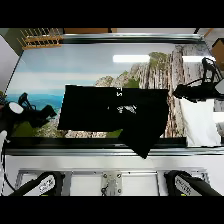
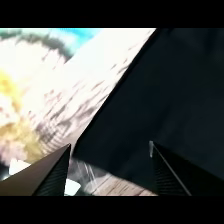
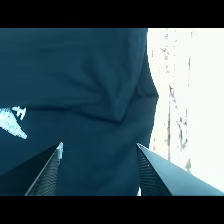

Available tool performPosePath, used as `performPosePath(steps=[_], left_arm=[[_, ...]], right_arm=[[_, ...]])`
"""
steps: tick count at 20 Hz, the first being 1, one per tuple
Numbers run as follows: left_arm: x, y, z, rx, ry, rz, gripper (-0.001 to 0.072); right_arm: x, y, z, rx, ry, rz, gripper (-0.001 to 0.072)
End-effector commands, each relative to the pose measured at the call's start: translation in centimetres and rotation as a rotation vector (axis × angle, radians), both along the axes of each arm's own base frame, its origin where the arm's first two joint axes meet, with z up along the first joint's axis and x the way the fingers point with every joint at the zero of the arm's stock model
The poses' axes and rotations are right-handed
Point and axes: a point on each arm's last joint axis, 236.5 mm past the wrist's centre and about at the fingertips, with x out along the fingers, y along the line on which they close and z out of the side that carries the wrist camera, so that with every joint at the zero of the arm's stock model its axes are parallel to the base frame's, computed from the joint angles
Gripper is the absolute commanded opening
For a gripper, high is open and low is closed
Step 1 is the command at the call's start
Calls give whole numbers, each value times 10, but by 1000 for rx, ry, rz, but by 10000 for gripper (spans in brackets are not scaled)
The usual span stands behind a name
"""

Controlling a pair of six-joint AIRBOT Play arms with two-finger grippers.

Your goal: Fold the clothes and pants, and hang the long-sleeved shirts on hangers.

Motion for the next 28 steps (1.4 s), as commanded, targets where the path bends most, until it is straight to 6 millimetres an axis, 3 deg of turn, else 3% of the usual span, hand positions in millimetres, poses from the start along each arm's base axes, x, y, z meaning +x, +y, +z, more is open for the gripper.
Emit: performPosePath(steps=[1, 4, 8, 13, 15, 16, 17, 18, 20, 23, 25, 28], left_arm=[[-50, -4, -33, -35, 64, 137, 512], [-50, -19, -47, -102, 31, 213, 512], [-19, -26, -42, -107, -96, 259, 511], [4, -62, -55, -145, -18, 146, 509], [18, -72, -50, -140, -25, 92, 367], [23, -76, -47, -136, -31, 71, 247], [27, -77, -43, -124, -41, 47, 72], [30, -77, -38, -117, -56, 37, 4], [31, -71, -27, -85, -82, 14, 4], [18, -61, -16, -8, -73, -68, 4], [14, -60, -11, 12, -73, -96, 4], [15, -60, -9, 11, -82, -93, 4]], right_arm=[[-19, 2, 14, -8, -36, 1, 501], [-19, 6, 16, 11, -43, 2, 501], [-18, 12, 17, 37, -47, 4, 501], [-19, 12, 17, 38, -42, 5, 501], [-21, 11, 15, 38, -30, 6, 505], [-23, 11, 14, 35, -20, 9, 509], [-27, 9, 10, 24, -1, 11, 509], [-34, 8, 3, 22, 34, 12, 509], [-61, 3, -31, 46, 151, -7, 509], [-120, 4, -110, 138, 370, -76, 509], [-154, 21, -159, 220, 473, -118, 509], [-169, 53, -195, 323, 493, -110, 509]])
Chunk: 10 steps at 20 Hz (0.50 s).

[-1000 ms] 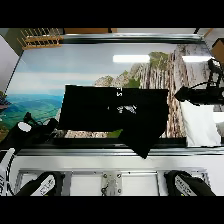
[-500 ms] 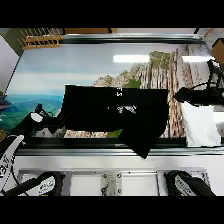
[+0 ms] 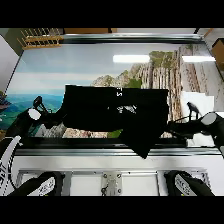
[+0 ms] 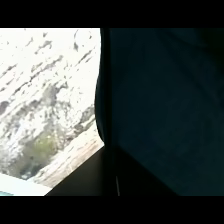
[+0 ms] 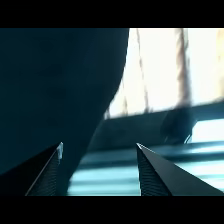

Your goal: Fold the clothes and pants, and hang the long-sleeved shirts on hangers.

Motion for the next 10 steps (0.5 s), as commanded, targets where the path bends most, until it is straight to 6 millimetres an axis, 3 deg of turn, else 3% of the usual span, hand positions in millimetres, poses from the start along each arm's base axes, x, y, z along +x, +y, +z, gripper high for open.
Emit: performPosePath(steps=[1, 6, 10], left_arm=[[-2, 3, 4, 26, -1, -21, 5], [-2, 3, 4, 26, -1, -21, 5], [-2, 3, 3, 26, -1, -21, 4]], right_arm=[[-24, 35, -42, 119, 37, -34, 509], [-2, 70, -50, 167, -36, 2, 508], [-3, 86, -48, 178, -49, 65, 486]])
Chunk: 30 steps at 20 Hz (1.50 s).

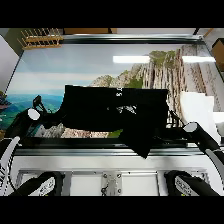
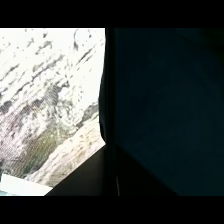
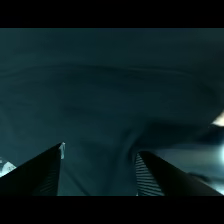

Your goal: Fold the clothes and pants, and hang the long-sleeved shirts on hangers.

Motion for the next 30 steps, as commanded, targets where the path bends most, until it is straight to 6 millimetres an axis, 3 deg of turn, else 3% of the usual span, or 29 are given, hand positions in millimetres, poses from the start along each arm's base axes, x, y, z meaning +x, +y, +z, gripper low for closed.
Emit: performPosePath(steps=[1, 2, 3, 5, 7, 11, 13, 18, 21, 26, 30], left_arm=[[0, 0, 0, 2, -1, -2, 5], [-2, 2, 0, 1, 6, 4, 4], [-5, 7, 2, -2, 15, 13, 4], [-13, 18, 12, 5, 14, 4, 4], [-33, 25, 25, 6, 33, -40, 4], [-89, 5, 29, -21, 106, -130, 4], [-93, 0, 34, -15, 88, -149, 4], [-53, 6, 48, -9, 68, -158, 4], [-10, 13, 45, -20, 64, -143, 5], [46, 15, 24, -79, 105, -129, 4], [76, 21, 4, -91, 136, -132, 4]], right_arm=[[1, 11, -1, 3, -38, 63, 290], [0, 10, 2, -6, -47, 102, 80], [-2, 7, 6, -20, -42, 137, 15], [-9, -11, 21, -82, -34, 215, 16], [-18, -33, 41, -145, -33, 266, 15], [-36, -61, 81, -240, -54, 289, 15], [-23, -66, 97, -260, -87, 247, 15], [36, -79, 126, -281, -147, 230, 14], [86, -84, 131, -279, -187, 219, 15], [164, -82, 111, -291, -226, 193, 15], [209, -72, 95, -290, -288, 174, 16]])
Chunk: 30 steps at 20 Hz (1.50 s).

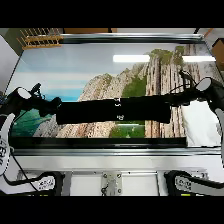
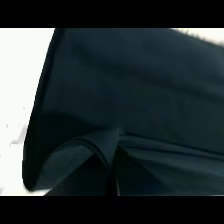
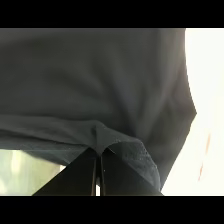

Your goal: Fold the clothes and pants, and hang the long-sleeved shirts on hangers.

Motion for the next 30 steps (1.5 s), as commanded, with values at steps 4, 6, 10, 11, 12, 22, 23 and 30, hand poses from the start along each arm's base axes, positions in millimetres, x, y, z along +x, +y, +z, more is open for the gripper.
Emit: performPosePath(steps=[4, 6, 10, 11, 12, 22, 23, 30], left_arm=[[47, -8, -22, -90, 25, 22, 6], [59, -8, -18, -97, -6, 35, 439], [80, 1, 31, -71, -128, 20, 554], [79, 0, 46, -61, -158, -1, 553], [74, -2, 58, -56, -179, -14, 538], [5, -107, 52, -59, -210, -214, 5], [2, -118, 50, -64, -203, -237, 5], [-5, -162, 40, -78, -193, -302, 5]], right_arm=[[61, 16, -18, 54, -116, -62, 44], [72, 19, -12, 86, -159, -94, 553], [90, 6, 27, 130, -249, -133, 701], [85, -7, 33, 117, -254, -123, 701], [77, -19, 34, 110, -236, -111, 701], [-11, -76, -75, 357, 102, -250, 720], [-7, -68, -79, 391, 101, -247, 720], [7, 3, -94, 516, 144, -166, 720]])
